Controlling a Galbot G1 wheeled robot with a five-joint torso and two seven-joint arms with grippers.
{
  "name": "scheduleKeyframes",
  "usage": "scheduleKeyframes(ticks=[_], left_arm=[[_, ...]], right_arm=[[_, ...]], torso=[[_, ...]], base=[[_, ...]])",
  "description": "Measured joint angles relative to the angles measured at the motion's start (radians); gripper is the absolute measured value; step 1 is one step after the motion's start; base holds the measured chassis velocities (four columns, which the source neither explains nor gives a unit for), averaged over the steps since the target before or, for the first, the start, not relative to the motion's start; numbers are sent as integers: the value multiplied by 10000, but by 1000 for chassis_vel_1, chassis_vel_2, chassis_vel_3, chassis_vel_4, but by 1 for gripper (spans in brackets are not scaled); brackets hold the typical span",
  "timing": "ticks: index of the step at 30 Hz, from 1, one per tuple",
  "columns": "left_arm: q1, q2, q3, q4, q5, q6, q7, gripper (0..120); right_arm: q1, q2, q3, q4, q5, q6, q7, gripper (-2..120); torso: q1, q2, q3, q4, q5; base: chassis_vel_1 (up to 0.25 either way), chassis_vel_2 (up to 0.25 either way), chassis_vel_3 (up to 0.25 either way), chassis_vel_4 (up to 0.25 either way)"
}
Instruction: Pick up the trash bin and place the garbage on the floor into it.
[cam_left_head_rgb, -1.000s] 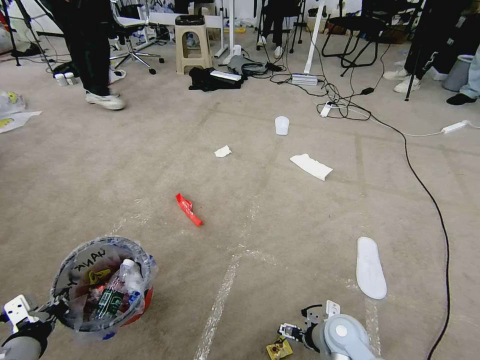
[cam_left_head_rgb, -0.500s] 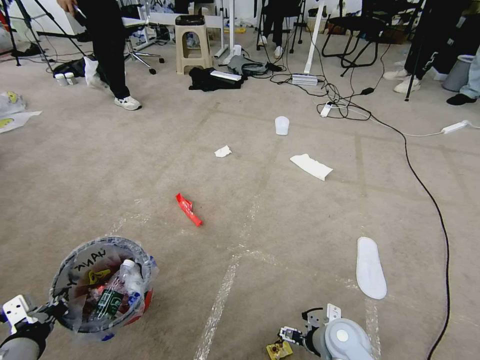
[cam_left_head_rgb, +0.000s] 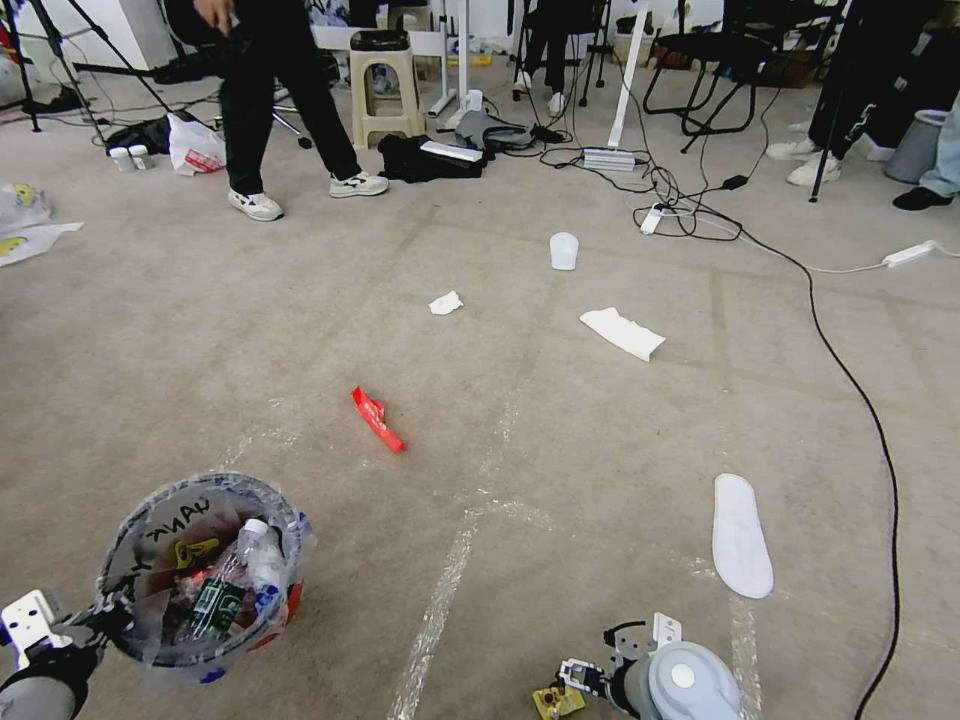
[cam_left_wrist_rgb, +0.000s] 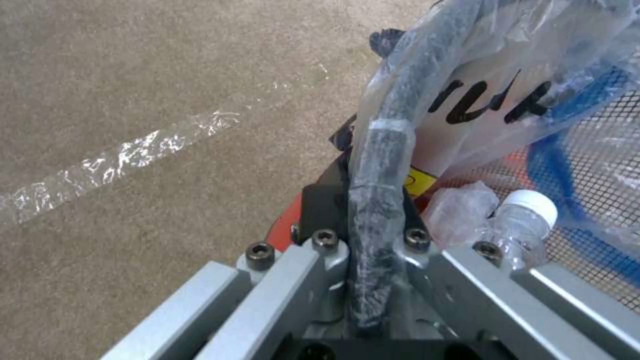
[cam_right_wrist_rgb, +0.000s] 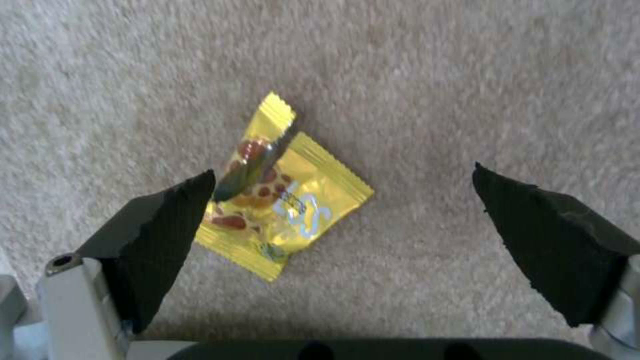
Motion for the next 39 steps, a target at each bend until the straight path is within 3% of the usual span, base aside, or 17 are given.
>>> scheduleKeyframes(ticks=[22, 39], left_arm=[[-135, 69, 15, 227, -1, -8, 5, 0], [-227, 102, 59, 312, -18, -9, -8, 0]], right_arm=[[120, 508, -239, -382, -183, 7, -70, 95], [57, 505, -347, -283, -403, 12, -100, 93]], torso=[[0, 1, -1, -7, -20], [-1, 0, 0, 3, 6]], base=[[0, 0, 0, 0], [0, 0, 0, 0]])
